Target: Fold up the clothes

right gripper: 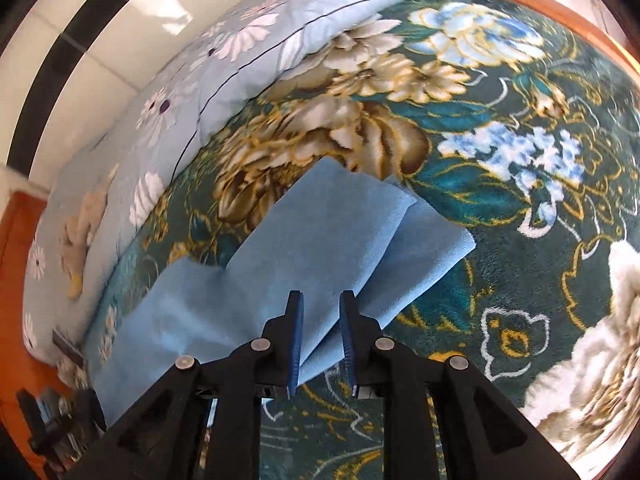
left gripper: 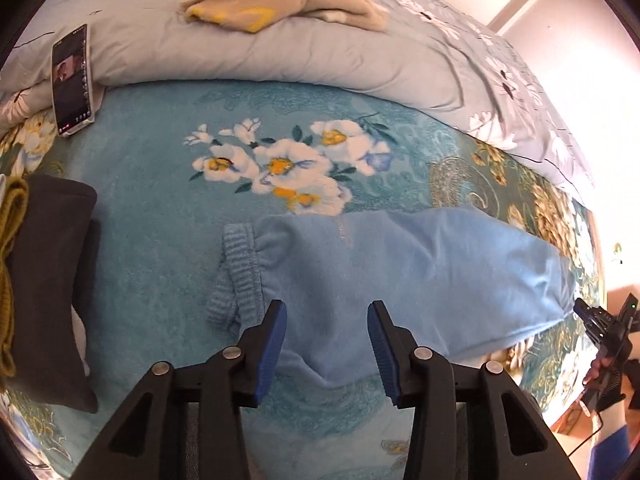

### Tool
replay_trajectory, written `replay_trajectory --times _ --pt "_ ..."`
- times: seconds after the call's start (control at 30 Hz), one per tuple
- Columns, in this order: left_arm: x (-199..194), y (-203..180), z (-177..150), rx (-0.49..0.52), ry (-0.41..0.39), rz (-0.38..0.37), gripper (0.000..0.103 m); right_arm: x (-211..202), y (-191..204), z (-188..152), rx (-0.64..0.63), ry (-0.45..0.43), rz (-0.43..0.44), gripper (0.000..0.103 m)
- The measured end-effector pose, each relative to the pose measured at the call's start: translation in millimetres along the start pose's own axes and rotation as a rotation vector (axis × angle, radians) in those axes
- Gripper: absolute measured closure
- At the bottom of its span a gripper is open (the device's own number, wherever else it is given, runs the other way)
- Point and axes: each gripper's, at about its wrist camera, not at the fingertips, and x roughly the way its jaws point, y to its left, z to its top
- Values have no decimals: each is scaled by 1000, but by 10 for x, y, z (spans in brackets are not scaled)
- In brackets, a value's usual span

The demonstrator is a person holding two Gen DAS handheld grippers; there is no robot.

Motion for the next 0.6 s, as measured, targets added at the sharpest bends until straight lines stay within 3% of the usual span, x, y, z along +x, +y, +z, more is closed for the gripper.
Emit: replay_trajectory --times 0.2,0.4,0.47,0.53,0.6 --pt "337 60 -53 -39 68 41 56 212 -311 226 244 -38 41 76" --pt "461 61 -110 -34 80 85 56 292 -490 272 385 -65 96 74" --pt "486 36 -104 -18 84 99 56 270 -497 273 403 -83 139 78" --pt "507 23 -105 -14 90 102 55 271 -443 302 385 -83 165 98" --pt "523 14 -104 -13 94 103 55 165 -372 309 343 -111 163 99"
